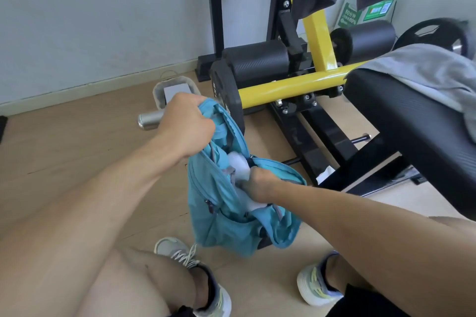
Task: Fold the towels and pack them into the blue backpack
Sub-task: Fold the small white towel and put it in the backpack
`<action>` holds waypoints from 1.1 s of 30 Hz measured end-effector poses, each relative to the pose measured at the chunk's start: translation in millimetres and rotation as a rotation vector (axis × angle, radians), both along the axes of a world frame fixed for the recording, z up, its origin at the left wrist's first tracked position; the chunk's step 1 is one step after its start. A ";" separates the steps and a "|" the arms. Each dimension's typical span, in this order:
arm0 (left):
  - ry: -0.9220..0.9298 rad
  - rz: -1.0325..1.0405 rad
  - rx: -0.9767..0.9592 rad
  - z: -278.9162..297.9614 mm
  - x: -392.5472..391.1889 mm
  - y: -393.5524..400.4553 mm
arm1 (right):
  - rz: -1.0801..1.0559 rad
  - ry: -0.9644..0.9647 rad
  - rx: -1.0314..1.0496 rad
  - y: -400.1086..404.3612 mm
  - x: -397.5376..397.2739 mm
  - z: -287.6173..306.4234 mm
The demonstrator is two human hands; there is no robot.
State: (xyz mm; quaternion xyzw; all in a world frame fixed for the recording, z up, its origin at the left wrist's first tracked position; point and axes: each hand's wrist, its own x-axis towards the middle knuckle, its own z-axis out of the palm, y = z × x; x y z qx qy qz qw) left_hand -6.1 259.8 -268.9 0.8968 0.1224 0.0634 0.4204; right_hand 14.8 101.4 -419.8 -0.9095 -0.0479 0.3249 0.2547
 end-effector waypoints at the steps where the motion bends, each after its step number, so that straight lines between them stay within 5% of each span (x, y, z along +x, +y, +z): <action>1: -0.021 0.013 -0.004 1.3 1.2 -0.2 | 0.005 -0.007 -0.013 -3.3 -0.9 0.9; 12: -0.225 0.065 0.208 21.6 29.4 4.4 | -0.156 -0.115 0.292 25.9 36.9 -13.6; 19: 0.203 -0.068 0.360 -44.5 46.9 2.4 | -0.246 0.024 0.288 30.2 43.2 -67.1; 27: 0.405 -0.121 0.268 -88.4 60.2 -27.5 | -0.468 0.384 0.246 44.5 40.4 -106.0; 30: 0.591 -0.205 0.210 -96.3 57.7 -33.2 | -0.732 0.523 0.526 59.7 38.1 -111.7; 33: 0.638 -0.209 0.174 -100.2 57.3 -32.9 | -0.574 0.396 0.287 62.5 28.1 -123.8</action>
